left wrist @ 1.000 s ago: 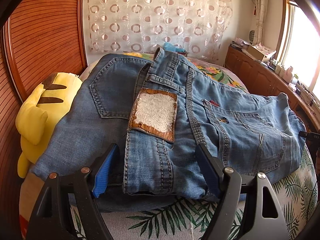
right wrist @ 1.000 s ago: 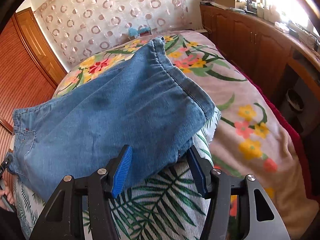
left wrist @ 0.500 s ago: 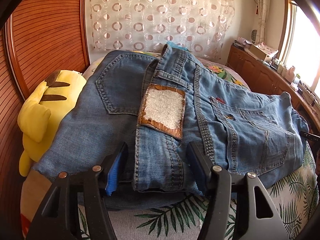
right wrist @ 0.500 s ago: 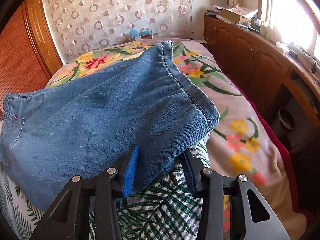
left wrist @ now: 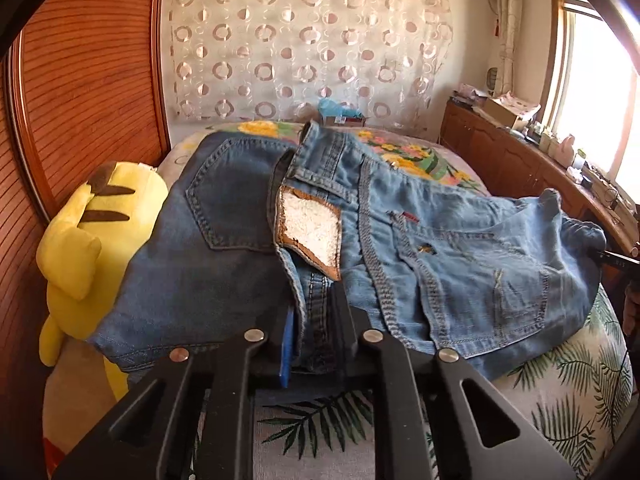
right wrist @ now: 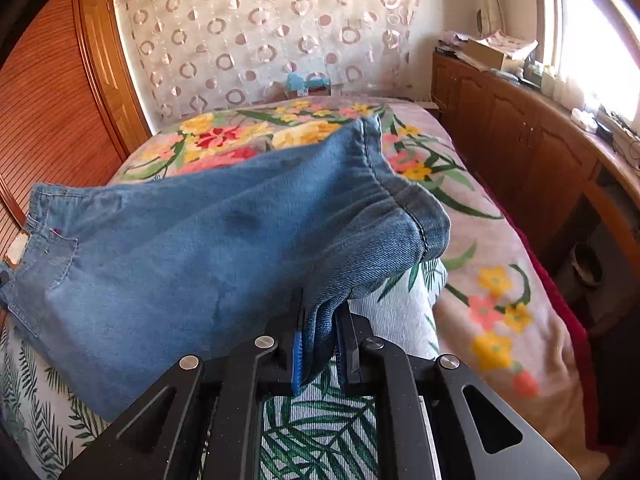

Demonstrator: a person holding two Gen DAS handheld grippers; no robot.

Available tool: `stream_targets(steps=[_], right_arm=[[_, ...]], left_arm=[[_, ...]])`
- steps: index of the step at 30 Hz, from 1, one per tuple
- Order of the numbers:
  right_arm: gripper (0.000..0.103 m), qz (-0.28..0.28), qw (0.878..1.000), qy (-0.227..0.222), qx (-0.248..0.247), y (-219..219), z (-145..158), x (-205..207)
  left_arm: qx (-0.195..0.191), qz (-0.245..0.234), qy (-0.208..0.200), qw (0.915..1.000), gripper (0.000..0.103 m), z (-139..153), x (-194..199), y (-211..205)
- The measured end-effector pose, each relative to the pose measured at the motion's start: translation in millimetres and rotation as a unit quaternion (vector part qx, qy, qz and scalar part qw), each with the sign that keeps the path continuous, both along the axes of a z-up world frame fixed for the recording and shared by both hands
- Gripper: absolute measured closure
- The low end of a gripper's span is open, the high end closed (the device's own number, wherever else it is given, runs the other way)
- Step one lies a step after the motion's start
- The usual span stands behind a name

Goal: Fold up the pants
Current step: 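Lift the waistband with the left gripper while the right holds the hem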

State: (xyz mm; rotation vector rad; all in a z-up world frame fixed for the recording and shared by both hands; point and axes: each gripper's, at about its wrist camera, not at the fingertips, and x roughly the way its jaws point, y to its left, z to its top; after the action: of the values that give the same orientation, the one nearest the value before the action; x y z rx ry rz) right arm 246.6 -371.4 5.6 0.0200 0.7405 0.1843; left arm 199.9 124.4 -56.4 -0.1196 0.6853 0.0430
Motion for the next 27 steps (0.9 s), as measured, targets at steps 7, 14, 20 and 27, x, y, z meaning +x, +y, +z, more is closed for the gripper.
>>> stream_targets(steps=[7,14,20,27], right_arm=[[0.092,-0.004,0.999,-0.041,0.001,-12,8,-16],[0.092,-0.003,0.997,-0.077,0.003,-13,13,-46],[0.092,-0.001,0.995,-0.1,-0.001,-20,12,-81],[0.092,0.0,0.992,-0.123,-0.01,-23,15,-114]], left_arm=[[0.002,0.014,-0.031,0.9994,0.088,16,-9,0],[0.005,0.013,-0.058,0.9982,0.089,29,-27,-4],[0.008,0.01,-0.081,0.9966,0.089,38,-54,-3],[0.009,0.003,-0.112,0.9936,0.089,52,-92,-5]])
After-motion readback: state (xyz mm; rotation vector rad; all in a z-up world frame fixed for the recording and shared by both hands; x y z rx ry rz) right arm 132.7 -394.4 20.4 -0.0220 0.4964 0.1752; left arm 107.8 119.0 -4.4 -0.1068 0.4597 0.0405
